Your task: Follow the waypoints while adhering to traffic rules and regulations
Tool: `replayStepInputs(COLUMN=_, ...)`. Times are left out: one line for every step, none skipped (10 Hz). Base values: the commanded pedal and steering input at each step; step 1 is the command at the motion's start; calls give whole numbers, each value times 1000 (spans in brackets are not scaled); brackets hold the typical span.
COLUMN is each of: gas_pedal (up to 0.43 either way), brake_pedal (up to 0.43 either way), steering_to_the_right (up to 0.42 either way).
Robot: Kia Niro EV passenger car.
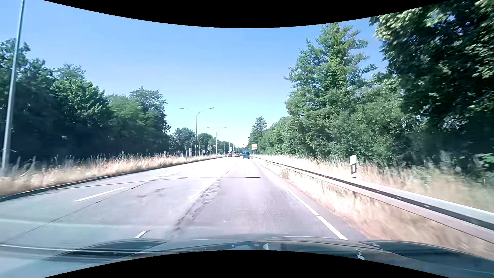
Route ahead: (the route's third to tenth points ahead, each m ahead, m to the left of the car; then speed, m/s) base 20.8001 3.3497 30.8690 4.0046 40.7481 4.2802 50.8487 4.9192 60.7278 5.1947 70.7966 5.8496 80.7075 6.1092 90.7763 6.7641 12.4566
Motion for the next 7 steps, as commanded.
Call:
replayStepInputs(gas_pedal=0, brake_pedal=0, steering_to_the_right=-7)
replayStepInputs(gas_pedal=0, brake_pedal=0, steering_to_the_right=-7)
replayStepInputs(gas_pedal=0, brake_pedal=0, steering_to_the_right=-8)
replayStepInputs(gas_pedal=0, brake_pedal=0, steering_to_the_right=-8)
replayStepInputs(gas_pedal=0, brake_pedal=0, steering_to_the_right=-8)
replayStepInputs(gas_pedal=0, brake_pedal=0, steering_to_the_right=-7)
replayStepInputs(gas_pedal=0, brake_pedal=0, steering_to_the_right=-6)
